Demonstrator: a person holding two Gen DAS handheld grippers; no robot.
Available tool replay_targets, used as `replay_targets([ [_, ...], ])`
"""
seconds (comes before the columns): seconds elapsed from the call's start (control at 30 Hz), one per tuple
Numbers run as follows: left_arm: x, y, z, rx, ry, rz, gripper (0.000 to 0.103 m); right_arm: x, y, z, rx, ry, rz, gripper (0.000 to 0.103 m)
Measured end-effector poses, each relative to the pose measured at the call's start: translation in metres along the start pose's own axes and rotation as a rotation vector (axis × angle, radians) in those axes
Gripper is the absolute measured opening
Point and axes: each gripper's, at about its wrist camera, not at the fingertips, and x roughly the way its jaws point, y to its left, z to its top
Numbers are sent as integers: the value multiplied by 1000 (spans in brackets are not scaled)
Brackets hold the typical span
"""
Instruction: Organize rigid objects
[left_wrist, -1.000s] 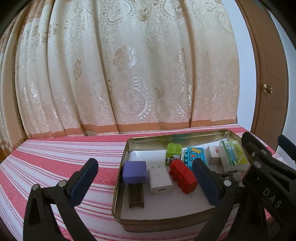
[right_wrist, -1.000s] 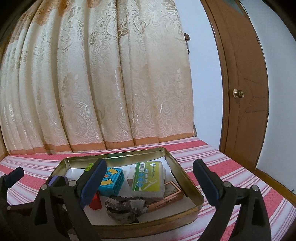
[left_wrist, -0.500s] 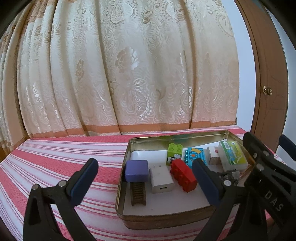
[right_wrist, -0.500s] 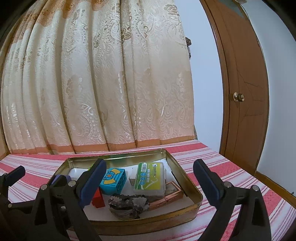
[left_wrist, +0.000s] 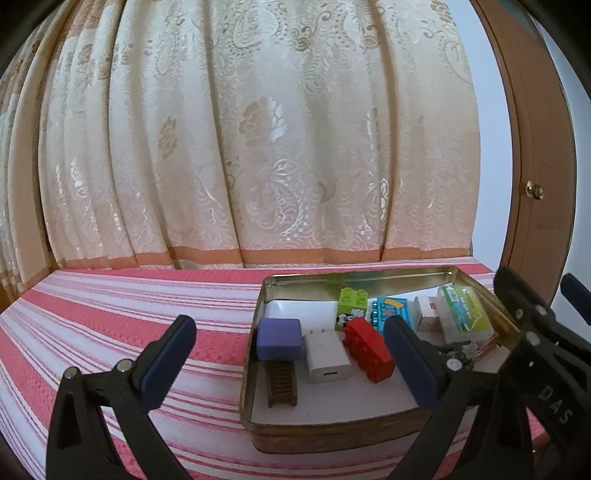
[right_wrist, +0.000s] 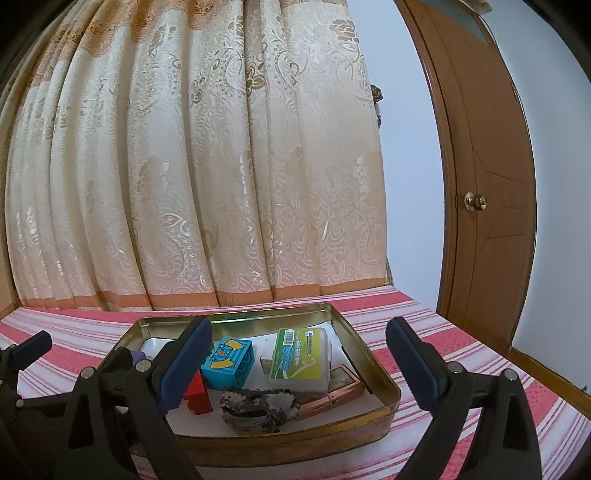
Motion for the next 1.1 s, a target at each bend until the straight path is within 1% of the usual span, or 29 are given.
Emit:
replay_targets([
  [0.63, -10, 4, -3, 5, -40, -4, 103, -10, 0, -1, 3, -21, -6, 97],
  [1.1, -12, 4, -3, 8, -46, -4, 103, -11, 0, -1, 5, -22, -8, 97],
])
